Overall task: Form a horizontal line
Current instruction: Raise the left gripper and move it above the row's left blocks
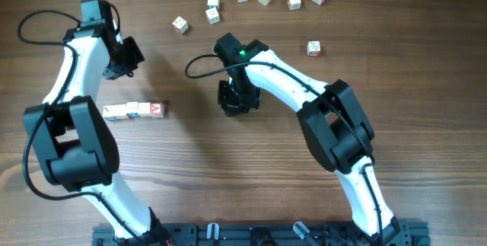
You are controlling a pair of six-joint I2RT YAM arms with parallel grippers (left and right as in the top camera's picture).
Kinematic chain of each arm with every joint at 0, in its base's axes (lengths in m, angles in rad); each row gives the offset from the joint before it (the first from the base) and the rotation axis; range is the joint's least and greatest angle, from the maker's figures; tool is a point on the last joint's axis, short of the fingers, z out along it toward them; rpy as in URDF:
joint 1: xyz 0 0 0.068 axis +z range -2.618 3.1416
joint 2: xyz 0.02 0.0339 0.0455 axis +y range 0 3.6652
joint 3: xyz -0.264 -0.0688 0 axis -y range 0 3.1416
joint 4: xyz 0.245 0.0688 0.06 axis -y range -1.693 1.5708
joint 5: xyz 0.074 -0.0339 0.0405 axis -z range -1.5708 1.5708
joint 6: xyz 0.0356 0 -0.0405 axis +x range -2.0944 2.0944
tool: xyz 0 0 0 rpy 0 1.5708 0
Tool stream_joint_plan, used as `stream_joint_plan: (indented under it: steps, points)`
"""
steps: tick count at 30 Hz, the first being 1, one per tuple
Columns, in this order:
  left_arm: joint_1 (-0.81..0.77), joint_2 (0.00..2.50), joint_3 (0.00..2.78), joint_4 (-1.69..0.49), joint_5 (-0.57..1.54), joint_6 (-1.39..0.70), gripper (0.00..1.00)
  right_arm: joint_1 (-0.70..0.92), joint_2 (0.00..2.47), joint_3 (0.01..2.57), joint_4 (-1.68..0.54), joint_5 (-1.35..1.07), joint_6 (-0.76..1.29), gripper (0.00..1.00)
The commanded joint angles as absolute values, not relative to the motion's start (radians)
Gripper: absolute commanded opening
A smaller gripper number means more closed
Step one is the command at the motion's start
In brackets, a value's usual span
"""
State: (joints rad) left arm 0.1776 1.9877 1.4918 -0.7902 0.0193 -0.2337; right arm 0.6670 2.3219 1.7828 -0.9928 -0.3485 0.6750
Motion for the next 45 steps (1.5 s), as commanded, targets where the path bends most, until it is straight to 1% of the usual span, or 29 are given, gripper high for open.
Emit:
stream_joint_plan:
  steps: [1, 6, 12, 20, 45]
  points:
    - [0.183, 2.013, 1.497, -0.817, -0.017, -0.246, 0.04, 0.664, 2.373, 1.753, -0.977, -0.226, 0.657, 0.18]
    - [0.185, 2.031, 1.473, -0.845, -0.017, -0.302, 0.04, 0.664, 2.373, 1.753, -0.974, -0.228, 0.658, 0.18]
    - [0.188, 2.048, 1.408, -0.818, -0.025, -0.403, 0.04, 0.664, 2.373, 1.753, -0.969, -0.234, 0.659, 0.18]
    - [0.188, 2.048, 1.406, -0.874, -0.025, -0.454, 0.04, 0.664, 2.373, 1.753, -0.969, -0.234, 0.659, 0.18]
    - [0.188, 2.048, 1.406, -0.959, -0.054, -0.487, 0.04, 0.664, 2.373, 1.753, -0.970, -0.234, 0.658, 0.18]
